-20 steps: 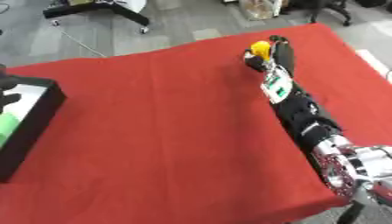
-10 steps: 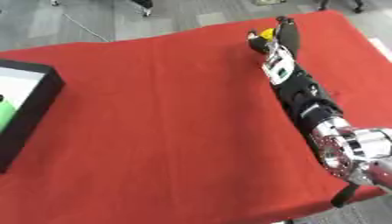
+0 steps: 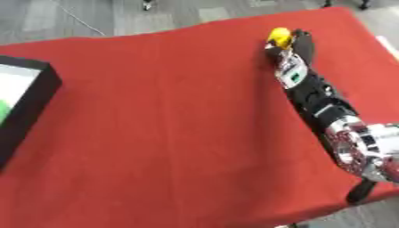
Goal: Pick up the objects with one hand, pass them to the other hand, and then place them into the box on the other side of the table.
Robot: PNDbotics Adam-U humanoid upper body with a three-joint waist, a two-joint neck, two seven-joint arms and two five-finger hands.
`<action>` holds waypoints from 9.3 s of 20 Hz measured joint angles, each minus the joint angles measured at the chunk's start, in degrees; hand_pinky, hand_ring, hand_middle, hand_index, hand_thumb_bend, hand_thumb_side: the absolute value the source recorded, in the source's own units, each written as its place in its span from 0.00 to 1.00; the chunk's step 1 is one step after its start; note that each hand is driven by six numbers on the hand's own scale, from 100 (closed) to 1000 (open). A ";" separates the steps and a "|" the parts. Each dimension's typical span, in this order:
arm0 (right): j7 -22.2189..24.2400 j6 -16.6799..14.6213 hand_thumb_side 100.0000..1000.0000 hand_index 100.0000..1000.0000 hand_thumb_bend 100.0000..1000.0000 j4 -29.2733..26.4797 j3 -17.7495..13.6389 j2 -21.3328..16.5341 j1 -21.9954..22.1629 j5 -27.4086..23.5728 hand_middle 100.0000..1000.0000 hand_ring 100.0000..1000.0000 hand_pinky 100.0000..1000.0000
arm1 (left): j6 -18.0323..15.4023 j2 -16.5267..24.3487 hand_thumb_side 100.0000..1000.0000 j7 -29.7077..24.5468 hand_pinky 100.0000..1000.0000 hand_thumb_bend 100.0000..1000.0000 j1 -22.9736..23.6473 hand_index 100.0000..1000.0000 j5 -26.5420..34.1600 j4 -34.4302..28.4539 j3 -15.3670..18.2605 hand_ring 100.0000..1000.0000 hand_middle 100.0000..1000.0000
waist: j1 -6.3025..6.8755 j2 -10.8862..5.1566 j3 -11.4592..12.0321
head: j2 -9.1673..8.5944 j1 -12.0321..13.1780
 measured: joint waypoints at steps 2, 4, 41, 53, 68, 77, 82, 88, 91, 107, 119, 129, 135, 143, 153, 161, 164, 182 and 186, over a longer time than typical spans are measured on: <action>-0.92 -1.53 0.00 0.40 0.00 0.12 0.80 -0.17 0.04 -1.23 0.44 0.74 0.78 | -0.08 -0.10 0.74 -0.09 0.75 0.43 0.00 0.76 0.00 0.00 -0.16 0.75 0.81 | 0.00 0.00 -0.22 | 0.01 0.04; -2.04 -3.15 0.00 0.33 0.00 -0.23 1.21 -0.09 0.40 -1.97 0.38 0.71 0.77 | -0.11 -0.20 0.74 -0.17 0.75 0.42 0.00 0.76 0.02 0.00 -0.17 0.75 0.81 | 0.00 0.00 -0.51 | 0.05 0.51; 40.89 -16.26 0.00 0.31 0.00 -76.60 28.75 28.24 28.52 -28.44 0.34 0.66 0.79 | -0.16 1.77 0.52 -2.57 0.77 0.32 -6.70 0.87 -7.60 8.41 -9.68 0.83 0.86 | -1.91 -2.86 -7.19 | 0.50 17.04; 46.23 -14.28 0.00 0.31 0.00 -71.83 31.04 28.52 27.39 -36.27 0.35 0.66 0.79 | -4.81 1.79 0.40 -0.51 0.79 0.38 -7.01 0.91 -14.80 4.91 -12.16 0.85 0.88 | -1.91 -2.86 -6.75 | 0.50 16.67; 48.34 -12.72 0.00 0.31 0.00 -71.34 31.38 28.52 26.73 -38.94 0.35 0.65 0.79 | -4.90 1.78 0.16 -0.36 0.80 0.14 -6.19 0.88 -22.85 5.57 -12.55 0.84 0.86 | -1.91 -2.86 -6.87 | 0.50 16.46; 48.64 -12.67 0.00 0.31 0.00 -71.35 31.41 28.52 26.63 -38.96 0.34 0.65 0.79 | -5.38 1.84 0.04 -2.51 0.80 0.10 -5.78 0.87 -29.89 6.74 -12.22 0.83 0.84 | -1.91 -2.86 -6.84 | 0.50 16.28; 48.89 -12.66 0.00 0.31 0.00 -71.35 31.63 28.52 26.31 -39.02 0.34 0.65 0.79 | -5.18 1.87 0.07 -2.32 0.79 0.13 -5.80 0.86 -31.66 7.01 -11.76 0.82 0.84 | -1.91 -2.86 -6.81 | 0.50 16.27; 49.27 -12.56 0.00 0.31 0.00 -71.48 31.79 28.52 26.23 -39.48 0.34 0.65 0.79 | -4.06 1.84 0.12 1.09 0.79 0.16 -6.51 0.86 -31.24 8.11 -11.77 0.82 0.84 | -1.91 -2.86 -6.82 | 0.50 16.25; 49.42 -12.47 0.00 0.31 0.00 -71.49 31.94 28.52 26.23 -39.73 0.34 0.65 0.79 | -3.65 1.81 0.12 3.17 0.78 0.17 -7.02 0.86 -30.28 8.35 -11.77 0.82 0.85 | -1.91 -2.86 -6.87 | 0.50 16.17; 50.49 -10.99 0.00 0.31 0.00 -71.21 32.05 28.59 26.24 -42.72 0.34 0.65 0.78 | -5.53 1.76 0.12 7.37 0.79 0.21 -7.91 0.87 -26.75 8.28 -11.85 0.82 0.85 | -1.91 -2.86 -6.96 | 0.50 15.38; 51.31 -10.21 0.00 0.31 0.00 -71.19 32.05 28.65 26.60 -43.29 0.34 0.65 0.78 | -10.74 2.38 0.11 0.08 0.80 0.21 -7.92 0.87 -26.93 5.48 -12.81 0.83 0.85 | -1.91 -2.86 -7.24 | 0.50 14.94; 52.92 -9.63 0.00 0.31 0.00 -71.37 31.67 28.81 26.67 -44.00 0.34 0.65 0.78 | -10.57 2.82 0.08 -0.67 0.78 0.04 -8.06 0.82 -25.74 4.60 -13.96 0.78 0.80 | -1.91 -2.86 -7.37 | 0.50 14.78; 53.94 -9.54 0.00 0.31 0.00 -71.37 31.25 28.81 26.69 -44.00 0.34 0.65 0.78 | -9.89 2.82 0.06 -0.44 0.77 0.02 -8.41 0.81 -25.78 4.55 -14.27 0.78 0.80 | -1.89 -2.86 -7.48 | 0.50 14.77; 54.98 -9.72 0.00 0.31 0.00 -71.33 31.15 28.81 26.74 -43.98 0.34 0.64 0.77 | -8.70 2.82 0.02 -0.01 0.77 0.00 -8.53 0.82 -27.21 4.47 -14.29 0.78 0.80 | -1.89 -2.86 -7.59 | 0.50 14.78; 56.89 -9.75 0.00 0.34 0.00 -71.35 31.13 28.81 26.78 -44.04 0.37 0.65 0.77 | -7.43 2.80 0.07 0.73 0.57 0.00 -9.00 0.61 -28.30 4.48 -14.29 0.52 0.54 | -1.89 -2.86 -7.62 | 0.50 14.84; 63.70 -10.44 0.15 0.42 0.00 -71.38 30.50 28.58 26.91 -44.55 0.44 0.70 0.79 | -8.15 2.77 0.20 2.20 0.44 0.00 -9.13 0.44 -27.05 4.62 -14.98 0.40 0.41 | -1.89 -2.86 -7.63 | 0.50 14.94; 66.02 -10.99 0.39 0.50 0.02 -71.37 30.45 28.59 27.26 -44.69 0.49 0.72 0.80 | -8.55 2.29 0.27 2.67 0.38 0.00 -9.54 0.39 -26.32 4.61 -15.04 0.36 0.37 | -1.89 -2.86 -7.63 | 0.50 14.95; 65.99 -13.74 0.78 0.85 0.32 -72.64 27.44 28.82 30.72 -52.61 0.68 0.77 0.82 | -8.76 1.25 0.35 7.01 0.32 0.00 -7.56 0.34 -25.15 5.90 -13.85 0.32 0.33 | -1.89 -2.86 -7.78 | 0.51 14.95; 64.67 -13.46 0.78 0.84 0.29 -72.98 27.11 28.83 30.83 -54.78 0.68 0.76 0.82 | -8.74 1.25 0.37 7.55 0.31 0.00 -6.87 0.34 -24.36 6.08 -13.10 0.31 0.33 | -1.89 -2.86 -7.75 | 0.51 14.94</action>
